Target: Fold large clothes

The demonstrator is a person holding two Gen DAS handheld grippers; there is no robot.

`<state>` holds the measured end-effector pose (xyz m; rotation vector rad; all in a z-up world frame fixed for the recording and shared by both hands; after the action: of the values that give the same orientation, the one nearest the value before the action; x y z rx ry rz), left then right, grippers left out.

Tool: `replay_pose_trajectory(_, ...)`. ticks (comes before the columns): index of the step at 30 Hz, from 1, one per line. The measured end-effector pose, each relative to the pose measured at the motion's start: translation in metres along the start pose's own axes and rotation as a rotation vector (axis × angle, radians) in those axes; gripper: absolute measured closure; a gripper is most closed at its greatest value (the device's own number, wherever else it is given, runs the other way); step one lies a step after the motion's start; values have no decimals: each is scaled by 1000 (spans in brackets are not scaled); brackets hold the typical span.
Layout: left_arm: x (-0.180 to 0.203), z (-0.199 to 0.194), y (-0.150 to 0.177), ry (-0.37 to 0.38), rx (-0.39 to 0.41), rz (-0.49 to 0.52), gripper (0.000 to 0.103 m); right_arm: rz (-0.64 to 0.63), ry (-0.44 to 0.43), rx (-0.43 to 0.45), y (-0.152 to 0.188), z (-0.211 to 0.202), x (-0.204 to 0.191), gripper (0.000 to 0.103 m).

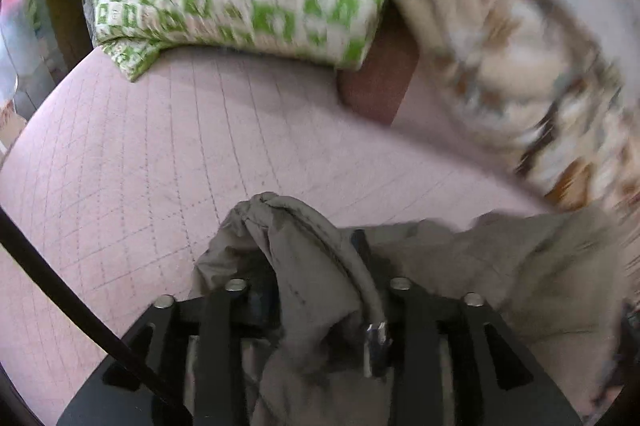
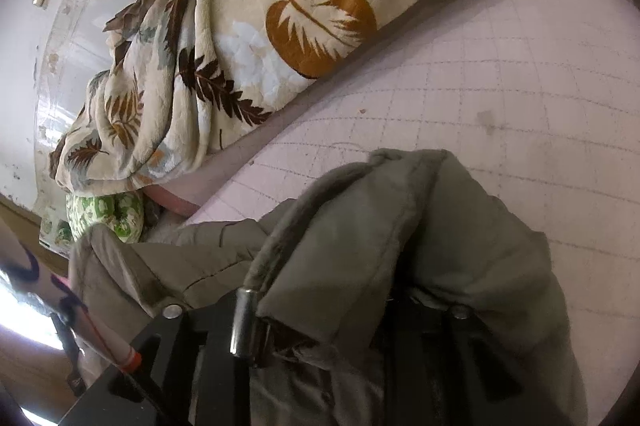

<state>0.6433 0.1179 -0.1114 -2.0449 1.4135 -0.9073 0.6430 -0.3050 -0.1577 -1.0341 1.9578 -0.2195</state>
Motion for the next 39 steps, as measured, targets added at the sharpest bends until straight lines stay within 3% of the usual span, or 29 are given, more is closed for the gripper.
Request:
replay_pose_trajectory(2, 0, -24, -13, 55, 17, -49, 43, -9, -1, 58, -13, -20, -9, 20)
replay_pose_trajectory(4, -3, -60, -31, 64, 88, -70, 32, -37, 23, 127, -28, -45, -16, 12)
replay_pose_trajectory(8, 1, -121, -41, 64, 158, -9, 30, -118, 74, 189, -43, -93, -34, 12)
replay_pose_trajectory(12, -9, -176, -10, 50, 216, 39, 23, -200, 75, 200, -36, -128, -60, 12)
replay_pose_trajectory(15, -33, -192, 35, -4, 226, 29, 22, -283, 75, 174, -14, -135, -88, 27)
replay_pose_trajectory(17, -45, -189, 61, -38, 207, 10, 22, -357, 57, 137, 12, -130, -110, 48)
replay_pose_trajectory(22, -58, -169, 110, -62, 196, 57, 22, -556, 26, 79, 78, -90, -161, 53)
replay_pose_trajectory(24, -61, -159, 114, -85, 210, 104, 22, -615, 84, 84, 92, -58, -165, 53)
replay_pose_trajectory(29, -78, -135, 116, -107, 176, 119, 22, -585, 238, 63, 97, 26, -131, 51)
replay_pose_trajectory(32, -88, -122, 116, -105, 137, 92, 22, -535, 280, 64, 91, 61, -103, 50)
replay_pose_trajectory(39, -102, -119, 114, -122, 116, 60, 22, -540, 328, 99, 81, 84, -91, 50)
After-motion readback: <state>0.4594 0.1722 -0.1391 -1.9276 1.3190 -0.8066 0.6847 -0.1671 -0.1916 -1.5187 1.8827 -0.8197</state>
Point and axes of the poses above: each gripper's, at about its wrist camera, not at the fingertips, and z roughly the way its jaws point, x to its right, y to its underside, the point moved 9 cm from there along z, roughly the way its jaws point, and after that the axes turned 14 degrees about x, right-handed, at the moved point
